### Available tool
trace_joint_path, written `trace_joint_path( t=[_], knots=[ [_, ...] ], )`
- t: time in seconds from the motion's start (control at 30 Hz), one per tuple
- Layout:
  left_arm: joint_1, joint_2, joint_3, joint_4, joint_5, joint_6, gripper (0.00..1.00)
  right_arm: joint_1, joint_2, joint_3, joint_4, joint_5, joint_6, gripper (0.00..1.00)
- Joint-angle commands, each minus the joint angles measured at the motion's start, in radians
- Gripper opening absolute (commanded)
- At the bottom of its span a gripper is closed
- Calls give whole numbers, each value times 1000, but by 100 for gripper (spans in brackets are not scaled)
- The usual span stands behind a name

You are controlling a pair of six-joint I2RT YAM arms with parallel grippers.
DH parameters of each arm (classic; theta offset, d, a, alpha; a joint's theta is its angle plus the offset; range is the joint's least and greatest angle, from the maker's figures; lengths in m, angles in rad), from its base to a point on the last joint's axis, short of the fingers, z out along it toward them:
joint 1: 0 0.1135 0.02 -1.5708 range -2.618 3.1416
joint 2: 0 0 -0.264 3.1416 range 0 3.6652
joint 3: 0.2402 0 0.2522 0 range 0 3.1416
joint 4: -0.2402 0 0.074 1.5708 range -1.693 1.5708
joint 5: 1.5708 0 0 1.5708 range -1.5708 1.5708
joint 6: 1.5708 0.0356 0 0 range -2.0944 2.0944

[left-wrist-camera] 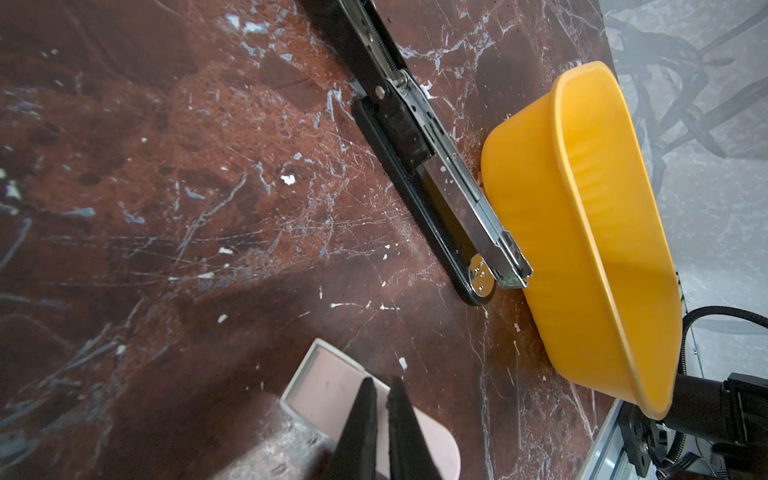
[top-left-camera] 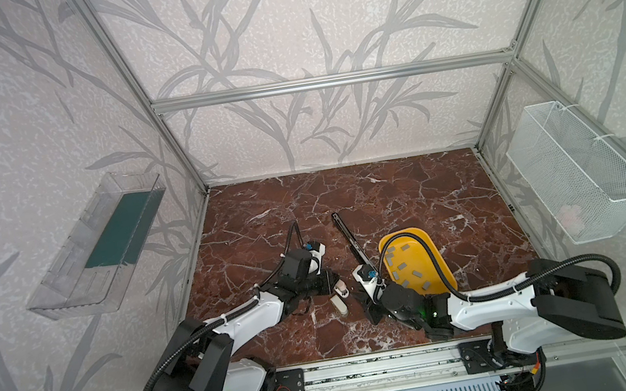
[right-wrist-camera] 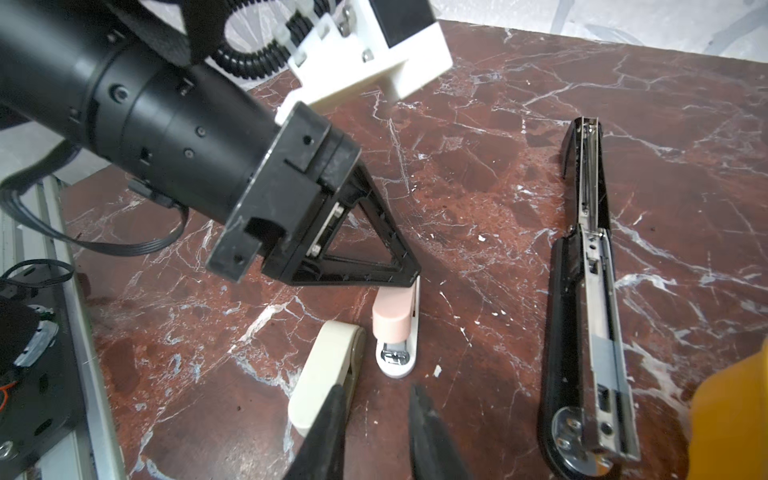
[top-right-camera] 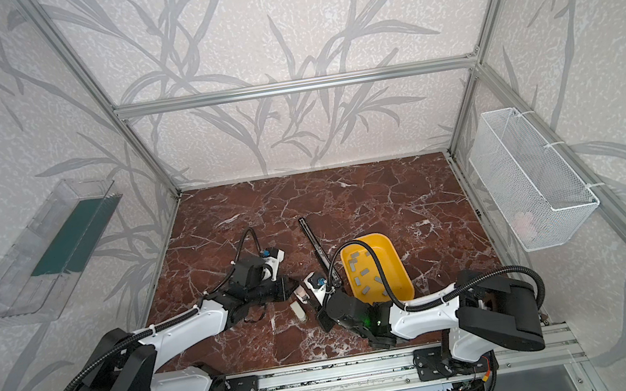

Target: Load the staples into the stapler

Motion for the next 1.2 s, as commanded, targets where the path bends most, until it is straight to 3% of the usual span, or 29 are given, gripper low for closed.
trace_joint_path(
  t=[0.0,0.33,0.8,1.17],
  knots=[
    [-3,-7,14,-9,-9,15,10,6,25,57,-52,25,-19,27],
    [-4,-6,15,-9,-6,15,9,2,184,238,-180,65,-19,27],
    [-4,-7,16,-8,-7,17,9,-13,289,266,-200,68,11,24],
    [-3,-5,16,-9,-8,19,6,-12,179,261,-202,100,-27,21]
  ],
)
